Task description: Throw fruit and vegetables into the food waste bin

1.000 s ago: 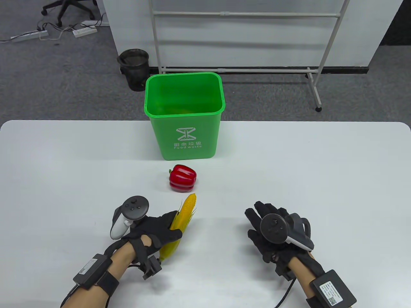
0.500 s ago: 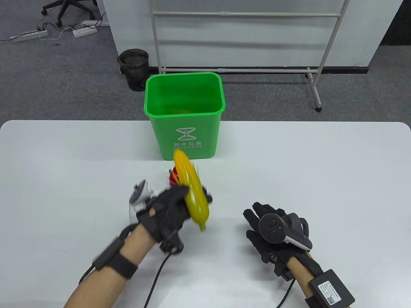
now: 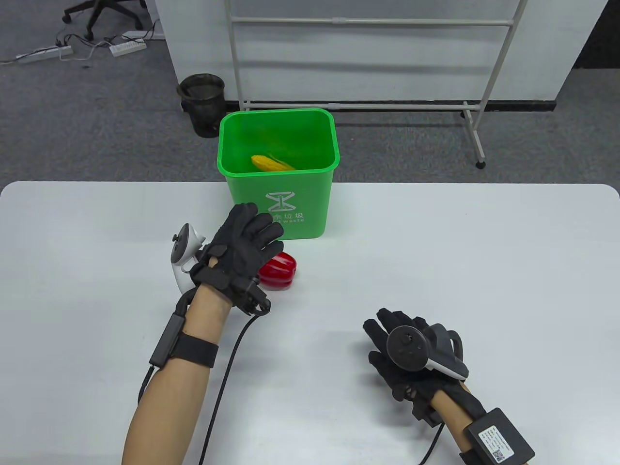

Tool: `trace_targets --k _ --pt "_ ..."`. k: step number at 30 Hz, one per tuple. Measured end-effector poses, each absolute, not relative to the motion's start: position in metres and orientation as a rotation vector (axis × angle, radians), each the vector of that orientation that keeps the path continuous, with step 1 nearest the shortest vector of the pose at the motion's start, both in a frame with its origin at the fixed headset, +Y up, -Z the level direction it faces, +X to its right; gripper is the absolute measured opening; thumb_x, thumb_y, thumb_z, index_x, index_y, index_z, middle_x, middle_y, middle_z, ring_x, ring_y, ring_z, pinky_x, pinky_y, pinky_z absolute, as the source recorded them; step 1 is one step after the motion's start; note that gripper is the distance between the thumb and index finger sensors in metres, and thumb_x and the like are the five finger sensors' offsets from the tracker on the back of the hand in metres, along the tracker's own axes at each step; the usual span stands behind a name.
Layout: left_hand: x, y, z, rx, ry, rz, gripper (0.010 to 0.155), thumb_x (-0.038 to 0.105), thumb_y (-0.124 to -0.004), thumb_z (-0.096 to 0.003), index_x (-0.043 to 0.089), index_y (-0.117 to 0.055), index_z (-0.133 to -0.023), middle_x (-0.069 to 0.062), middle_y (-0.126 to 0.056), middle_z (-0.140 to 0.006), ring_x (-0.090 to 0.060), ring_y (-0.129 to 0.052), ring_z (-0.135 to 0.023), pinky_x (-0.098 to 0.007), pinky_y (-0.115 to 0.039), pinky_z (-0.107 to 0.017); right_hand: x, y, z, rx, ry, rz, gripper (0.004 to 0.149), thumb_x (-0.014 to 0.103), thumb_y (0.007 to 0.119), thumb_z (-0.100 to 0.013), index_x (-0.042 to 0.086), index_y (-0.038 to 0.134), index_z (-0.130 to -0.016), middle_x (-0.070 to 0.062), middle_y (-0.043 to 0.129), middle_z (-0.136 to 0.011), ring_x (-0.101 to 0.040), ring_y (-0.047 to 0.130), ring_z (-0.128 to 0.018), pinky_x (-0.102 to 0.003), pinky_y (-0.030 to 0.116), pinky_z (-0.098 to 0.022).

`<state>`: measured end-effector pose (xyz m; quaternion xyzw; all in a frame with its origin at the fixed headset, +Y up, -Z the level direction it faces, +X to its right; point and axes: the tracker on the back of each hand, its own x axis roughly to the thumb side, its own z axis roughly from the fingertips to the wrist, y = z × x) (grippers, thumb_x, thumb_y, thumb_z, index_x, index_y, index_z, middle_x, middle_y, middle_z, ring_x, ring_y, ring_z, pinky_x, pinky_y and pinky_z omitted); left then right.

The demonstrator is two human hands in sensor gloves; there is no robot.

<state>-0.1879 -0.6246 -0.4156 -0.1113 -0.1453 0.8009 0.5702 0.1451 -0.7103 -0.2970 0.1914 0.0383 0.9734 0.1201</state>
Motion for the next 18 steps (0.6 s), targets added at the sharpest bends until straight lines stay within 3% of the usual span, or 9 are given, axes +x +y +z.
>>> trace_targets --k 4,8,13,18 --pt "-0.185 -0.608 -0.413 -0.11 -0.382 1.483 0.081 0.058 -0.068 -0.0495 0.006 -0.041 -0.105 -0.032 -0.039 -0.111 -0.061 -0.056 -0.097 -0.072 -0.055 -0.067 0.145 -0.711 -0.297 0.558 0.114 2.844 0.07 0.049 0.071 -0.043 0.024 0.057 -0.106 -0.013 0.049 -0.114 -0.046 0.058 -0.107 -0.073 0.046 -0.072" --pt "-0.168 -0.605 -0.417 0.051 -0.382 0.935 0.077 0.056 -0.072 -0.0463 0.011 -0.051 -0.104 -0.028 -0.05 -0.11 -0.058 -0.063 -0.096 -0.07 -0.059 -0.066 0.145 -0.711 -0.297 0.555 0.117 2.842 0.07 0.049 0.071 -0.043 0.024 0.057 -0.106 -0.013 0.049 -0.114 -0.046 0.058 -0.107 -0.073 0.046 -0.072" --pt "-0.133 -0.647 -0.431 0.135 -0.183 0.412 0.07 0.054 -0.074 -0.0443 0.016 -0.062 -0.102 -0.027 -0.059 -0.108 -0.061 -0.067 -0.094 -0.071 -0.062 -0.065 0.146 -0.711 -0.298 0.55 0.123 2.841 0.069 0.049 0.071 -0.043 0.024 0.057 -0.106 -0.013 0.049 -0.114 -0.046 0.058 -0.107 -0.073 0.046 -0.072" --pt "-0.101 -0.707 -0.451 0.063 -0.133 0.104 0.083 0.06 -0.078 -0.0406 0.022 -0.047 -0.107 -0.03 -0.037 -0.114 -0.07 -0.05 -0.096 -0.077 -0.053 -0.066 0.148 -0.712 -0.298 0.536 0.135 2.838 0.07 0.049 0.072 -0.043 0.024 0.057 -0.106 -0.013 0.049 -0.114 -0.046 0.057 -0.107 -0.073 0.046 -0.072"
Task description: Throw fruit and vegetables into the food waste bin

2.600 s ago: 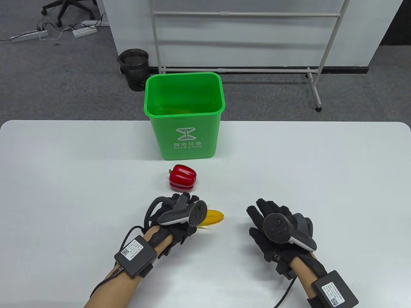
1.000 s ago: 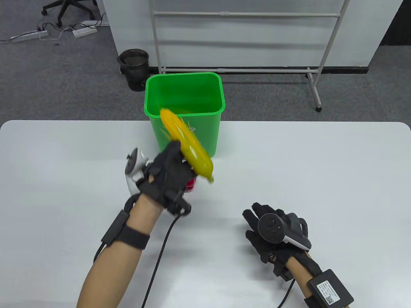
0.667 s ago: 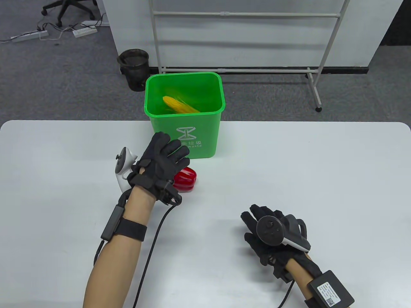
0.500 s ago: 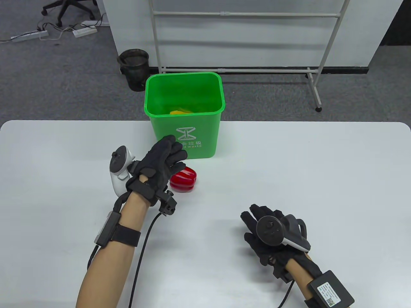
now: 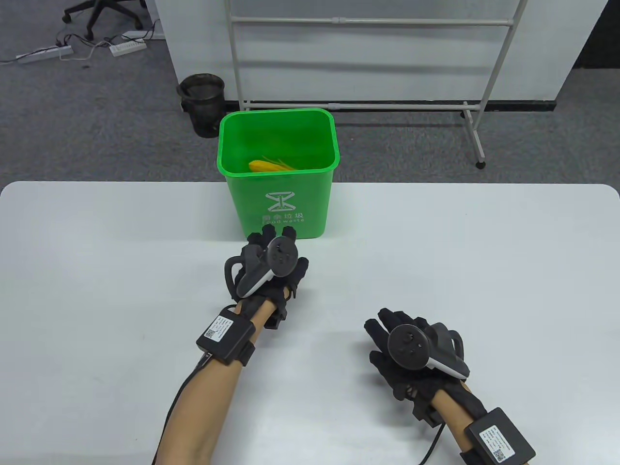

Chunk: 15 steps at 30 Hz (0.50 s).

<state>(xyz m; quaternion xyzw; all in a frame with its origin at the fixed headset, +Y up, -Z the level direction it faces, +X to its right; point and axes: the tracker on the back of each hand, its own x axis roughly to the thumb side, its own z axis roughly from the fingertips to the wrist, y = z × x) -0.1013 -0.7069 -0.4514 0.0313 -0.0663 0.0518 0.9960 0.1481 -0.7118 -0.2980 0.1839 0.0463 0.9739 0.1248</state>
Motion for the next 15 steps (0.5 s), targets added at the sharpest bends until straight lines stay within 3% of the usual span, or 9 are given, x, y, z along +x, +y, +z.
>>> trace_targets --k 3,8,11,15 --pt "-0.093 -0.728 -0.46 0.015 -0.105 -0.023 0.091 0.062 -0.08 -0.0384 0.028 -0.035 -0.109 -0.031 -0.025 -0.114 -0.074 -0.044 -0.097 -0.08 -0.05 -0.066 0.15 -0.712 -0.299 0.527 0.137 2.832 0.07 0.049 0.072 -0.043 0.023 0.057 -0.106 -0.013 0.049 -0.114 -0.046 0.057 -0.107 -0.073 0.046 -0.072" --pt "-0.098 -0.747 -0.468 -0.004 -0.061 -0.01 0.085 0.055 -0.087 -0.0371 0.024 -0.047 -0.106 -0.034 -0.033 -0.112 -0.072 -0.059 -0.093 -0.077 -0.061 -0.064 0.151 -0.712 -0.299 0.527 0.134 2.828 0.069 0.049 0.072 -0.043 0.024 0.057 -0.106 -0.013 0.049 -0.114 -0.046 0.058 -0.107 -0.073 0.046 -0.072" --pt "-0.106 -0.744 -0.465 0.066 -0.071 0.02 0.08 0.049 -0.092 -0.0351 0.022 -0.057 -0.102 -0.036 -0.046 -0.109 -0.068 -0.07 -0.089 -0.075 -0.068 -0.061 0.151 -0.711 -0.299 0.529 0.127 2.826 0.069 0.049 0.072 -0.043 0.024 0.057 -0.106 -0.013 0.049 -0.114 -0.046 0.058 -0.107 -0.073 0.046 -0.072" --pt "-0.129 -0.725 -0.453 0.088 -0.106 0.191 0.079 0.051 -0.09 -0.0361 0.021 -0.057 -0.102 -0.035 -0.05 -0.108 -0.068 -0.073 -0.087 -0.074 -0.071 -0.059 0.152 -0.711 -0.299 0.531 0.118 2.821 0.069 0.049 0.072 -0.043 0.023 0.057 -0.106 -0.014 0.049 -0.114 -0.046 0.058 -0.107 -0.073 0.046 -0.072"
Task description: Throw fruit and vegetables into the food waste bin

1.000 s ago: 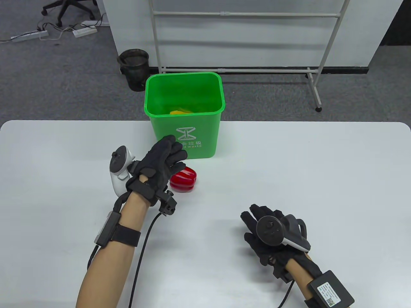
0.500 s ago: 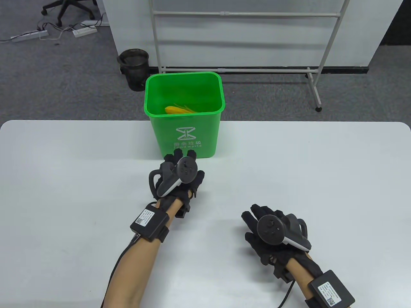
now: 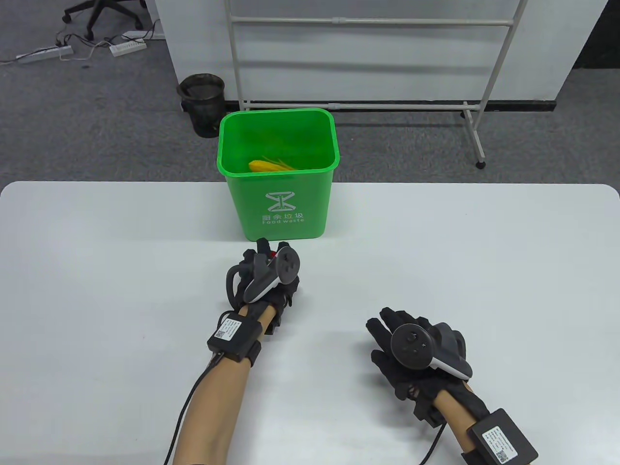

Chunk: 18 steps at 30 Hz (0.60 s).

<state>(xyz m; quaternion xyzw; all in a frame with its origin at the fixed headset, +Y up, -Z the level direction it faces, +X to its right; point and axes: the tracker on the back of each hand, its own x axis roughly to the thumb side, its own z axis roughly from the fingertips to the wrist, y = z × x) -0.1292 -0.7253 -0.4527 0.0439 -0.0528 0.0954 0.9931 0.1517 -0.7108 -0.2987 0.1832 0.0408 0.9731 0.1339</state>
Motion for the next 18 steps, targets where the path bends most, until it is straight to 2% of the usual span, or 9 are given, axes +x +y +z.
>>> trace_targets --k 3,6,9,11,14,16,18 --pt "-0.156 -0.716 -0.438 0.003 -0.104 0.446 0.079 0.053 -0.086 -0.0382 0.02 -0.055 -0.103 -0.035 -0.05 -0.108 -0.068 -0.074 -0.086 -0.073 -0.073 -0.058 0.151 -0.711 -0.299 0.535 0.118 2.824 0.069 0.049 0.071 -0.043 0.023 0.057 -0.106 -0.014 0.049 -0.114 -0.046 0.058 -0.107 -0.073 0.046 -0.072" --pt "-0.183 -0.724 -0.42 -0.136 -0.092 0.753 0.082 0.054 -0.08 -0.0413 0.015 -0.047 -0.105 -0.038 -0.047 -0.107 -0.07 -0.073 -0.084 -0.073 -0.072 -0.057 0.15 -0.712 -0.298 0.548 0.121 2.829 0.069 0.049 0.071 -0.043 0.023 0.057 -0.106 -0.013 0.049 -0.114 -0.046 0.058 -0.107 -0.073 0.046 -0.072" --pt "-0.202 -0.741 -0.395 -0.259 -0.066 1.034 0.081 0.055 -0.075 -0.0437 0.012 -0.044 -0.105 -0.04 -0.045 -0.106 -0.071 -0.073 -0.083 -0.073 -0.072 -0.056 0.149 -0.712 -0.298 0.557 0.128 2.83 0.069 0.049 0.071 -0.043 0.023 0.057 -0.106 -0.013 0.049 -0.114 -0.046 0.058 -0.107 -0.073 0.046 -0.072" --pt "-0.209 -0.757 -0.373 -0.398 -0.077 1.248 0.081 0.056 -0.071 -0.0449 0.011 -0.042 -0.105 -0.042 -0.043 -0.105 -0.07 -0.072 -0.083 -0.072 -0.072 -0.056 0.148 -0.713 -0.299 0.557 0.135 2.831 0.069 0.049 0.071 -0.043 0.023 0.057 -0.106 -0.014 0.049 -0.114 -0.046 0.058 -0.107 -0.073 0.046 -0.072" --pt "-0.211 -0.777 -0.348 -0.55 -0.082 1.467 0.081 0.058 -0.064 -0.0472 0.009 -0.038 -0.106 -0.041 -0.042 -0.105 -0.067 -0.072 -0.084 -0.07 -0.074 -0.056 0.147 -0.715 -0.299 0.561 0.143 2.842 0.069 0.049 0.071 -0.043 0.023 0.057 -0.106 -0.014 0.049 -0.114 -0.046 0.058 -0.107 -0.073 0.047 -0.072" --pt "-0.208 -0.799 -0.326 -0.699 -0.094 1.648 0.081 0.061 -0.062 -0.0474 0.009 -0.039 -0.106 -0.043 -0.047 -0.103 -0.064 -0.078 -0.083 -0.067 -0.078 -0.056 0.146 -0.716 -0.299 0.565 0.149 2.841 0.069 0.049 0.071 -0.043 0.023 0.057 -0.106 -0.013 0.049 -0.114 -0.046 0.058 -0.107 -0.073 0.047 -0.072" --pt "-0.2 -0.815 -0.307 -0.84 -0.134 1.831 0.083 0.062 -0.055 -0.0494 0.006 -0.03 -0.105 -0.044 -0.041 -0.104 -0.063 -0.075 -0.086 -0.066 -0.076 -0.06 0.144 -0.717 -0.299 0.569 0.149 2.843 0.069 0.049 0.071 -0.043 0.023 0.058 -0.106 -0.014 0.049 -0.114 -0.047 0.058 -0.107 -0.073 0.047 -0.072"
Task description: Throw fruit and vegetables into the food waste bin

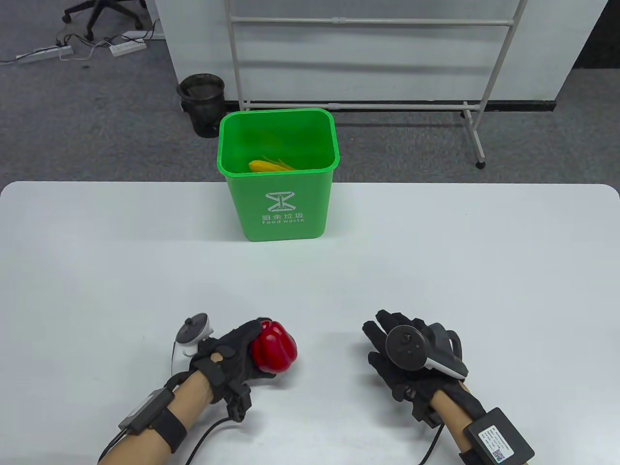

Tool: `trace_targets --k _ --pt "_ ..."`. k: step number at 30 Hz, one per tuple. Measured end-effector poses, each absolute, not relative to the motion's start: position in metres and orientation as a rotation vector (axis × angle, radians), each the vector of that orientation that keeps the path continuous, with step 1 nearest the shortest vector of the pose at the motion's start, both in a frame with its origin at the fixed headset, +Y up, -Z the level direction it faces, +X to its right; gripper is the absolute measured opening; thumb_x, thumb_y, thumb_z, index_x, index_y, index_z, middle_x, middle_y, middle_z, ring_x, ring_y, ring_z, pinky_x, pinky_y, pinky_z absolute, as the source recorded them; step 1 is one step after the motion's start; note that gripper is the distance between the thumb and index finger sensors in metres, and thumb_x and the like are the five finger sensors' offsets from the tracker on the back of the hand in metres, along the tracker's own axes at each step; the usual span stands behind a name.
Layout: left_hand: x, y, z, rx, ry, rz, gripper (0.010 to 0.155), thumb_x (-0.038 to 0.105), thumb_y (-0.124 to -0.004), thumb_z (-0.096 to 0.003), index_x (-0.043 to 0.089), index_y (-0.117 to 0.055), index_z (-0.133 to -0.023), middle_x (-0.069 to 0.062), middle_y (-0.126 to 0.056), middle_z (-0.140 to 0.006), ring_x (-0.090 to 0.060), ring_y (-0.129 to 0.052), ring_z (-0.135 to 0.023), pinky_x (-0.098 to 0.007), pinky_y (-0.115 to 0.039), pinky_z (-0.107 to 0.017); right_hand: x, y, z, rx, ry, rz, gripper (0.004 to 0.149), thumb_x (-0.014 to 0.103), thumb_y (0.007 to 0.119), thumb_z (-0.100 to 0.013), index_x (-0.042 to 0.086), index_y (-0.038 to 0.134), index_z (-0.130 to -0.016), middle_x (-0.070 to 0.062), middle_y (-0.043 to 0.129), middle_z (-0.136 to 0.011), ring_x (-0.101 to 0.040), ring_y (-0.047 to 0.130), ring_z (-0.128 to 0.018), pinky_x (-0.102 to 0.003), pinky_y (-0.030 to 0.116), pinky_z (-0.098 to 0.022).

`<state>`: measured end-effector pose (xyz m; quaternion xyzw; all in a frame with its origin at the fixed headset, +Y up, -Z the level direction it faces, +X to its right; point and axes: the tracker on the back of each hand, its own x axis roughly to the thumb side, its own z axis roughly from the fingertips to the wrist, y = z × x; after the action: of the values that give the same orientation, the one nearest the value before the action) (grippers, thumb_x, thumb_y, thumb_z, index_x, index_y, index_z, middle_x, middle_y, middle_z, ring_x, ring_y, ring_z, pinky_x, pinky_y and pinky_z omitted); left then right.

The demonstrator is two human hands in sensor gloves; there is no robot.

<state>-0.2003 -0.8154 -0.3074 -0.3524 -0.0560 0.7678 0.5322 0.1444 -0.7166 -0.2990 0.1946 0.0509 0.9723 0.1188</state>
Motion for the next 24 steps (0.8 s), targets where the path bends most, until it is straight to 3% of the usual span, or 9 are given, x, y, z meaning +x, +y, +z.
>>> trace_targets --k 3,5,7,8,9,11,13,19,24 --pt "-0.182 -0.82 -0.288 -0.912 -0.139 2.017 0.084 0.062 -0.053 -0.0492 0.002 -0.029 -0.104 -0.043 -0.04 -0.104 -0.064 -0.075 -0.086 -0.066 -0.076 -0.06 0.143 -0.718 -0.299 0.581 0.158 2.844 0.068 0.049 0.07 -0.044 0.023 0.058 -0.106 -0.013 0.05 -0.114 -0.046 0.058 -0.107 -0.072 0.047 -0.072" --pt "-0.17 -0.79 -0.304 -0.856 -0.206 2.08 0.084 0.063 -0.052 -0.0492 0.003 -0.028 -0.104 -0.042 -0.04 -0.104 -0.062 -0.075 -0.087 -0.065 -0.076 -0.061 0.142 -0.717 -0.3 0.582 0.159 2.846 0.068 0.048 0.07 -0.044 0.023 0.058 -0.105 -0.014 0.05 -0.114 -0.047 0.058 -0.106 -0.072 0.047 -0.072" --pt "-0.158 -0.721 -0.347 -0.652 -0.32 2.145 0.084 0.065 -0.049 -0.0489 0.005 -0.025 -0.103 -0.041 -0.037 -0.105 -0.058 -0.074 -0.09 -0.062 -0.076 -0.064 0.142 -0.717 -0.3 0.584 0.15 2.841 0.068 0.048 0.07 -0.044 0.023 0.058 -0.106 -0.013 0.05 -0.114 -0.046 0.059 -0.107 -0.072 0.047 -0.071" --pt "-0.155 -0.663 -0.38 -0.499 -0.342 2.149 0.084 0.067 -0.046 -0.0474 0.004 -0.028 -0.099 -0.045 -0.026 -0.103 -0.058 -0.07 -0.092 -0.062 -0.075 -0.065 0.141 -0.718 -0.3 0.581 0.146 2.836 0.068 0.048 0.07 -0.044 0.023 0.058 -0.105 -0.013 0.05 -0.114 -0.046 0.059 -0.106 -0.072 0.048 -0.071" --pt "-0.154 -0.63 -0.397 -0.394 -0.342 2.16 0.096 0.073 -0.043 -0.0447 0.003 -0.004 -0.099 -0.044 -0.025 -0.101 -0.064 -0.063 -0.093 -0.067 -0.072 -0.064 0.141 -0.718 -0.3 0.578 0.147 2.834 0.068 0.048 0.07 -0.044 0.023 0.058 -0.105 -0.014 0.05 -0.114 -0.046 0.059 -0.107 -0.072 0.048 -0.071" --pt "-0.156 -0.591 -0.424 -0.233 -0.213 2.215 0.103 0.078 -0.038 -0.0425 0.0 0.003 -0.096 -0.048 -0.025 -0.097 -0.069 -0.054 -0.093 -0.071 -0.066 -0.063 0.139 -0.721 -0.301 0.573 0.172 2.835 0.068 0.049 0.07 -0.044 0.023 0.058 -0.105 -0.014 0.05 -0.114 -0.047 0.058 -0.106 -0.072 0.048 -0.071" --pt "-0.166 -0.593 -0.437 -0.187 -0.103 2.319 0.103 0.076 -0.043 -0.0435 0.0 0.004 -0.095 -0.046 -0.003 -0.099 -0.073 -0.044 -0.093 -0.075 -0.058 -0.064 0.138 -0.721 -0.299 0.585 0.177 2.842 0.068 0.049 0.07 -0.044 0.023 0.058 -0.105 -0.014 0.05 -0.114 -0.046 0.059 -0.106 -0.072 0.048 -0.071" --pt "-0.196 -0.648 -0.429 -0.152 -0.034 2.315 0.101 0.075 -0.041 -0.0459 0.0 0.002 -0.097 -0.045 -0.006 -0.101 -0.07 -0.044 -0.094 -0.073 -0.057 -0.065 0.142 -0.717 -0.299 0.581 0.163 2.809 0.068 0.048 0.071 -0.044 0.023 0.058 -0.106 -0.014 0.049 -0.114 -0.046 0.058 -0.107 -0.072 0.047 -0.072" --pt "-0.212 -0.642 -0.414 -0.129 -0.154 2.299 0.098 0.074 -0.043 -0.0471 0.003 -0.002 -0.1 -0.043 -0.008 -0.104 -0.066 -0.04 -0.097 -0.072 -0.052 -0.067 0.142 -0.716 -0.298 0.573 0.158 2.807 0.069 0.048 0.071 -0.044 0.023 0.057 -0.106 -0.014 0.049 -0.114 -0.047 0.058 -0.106 -0.073 0.047 -0.072"
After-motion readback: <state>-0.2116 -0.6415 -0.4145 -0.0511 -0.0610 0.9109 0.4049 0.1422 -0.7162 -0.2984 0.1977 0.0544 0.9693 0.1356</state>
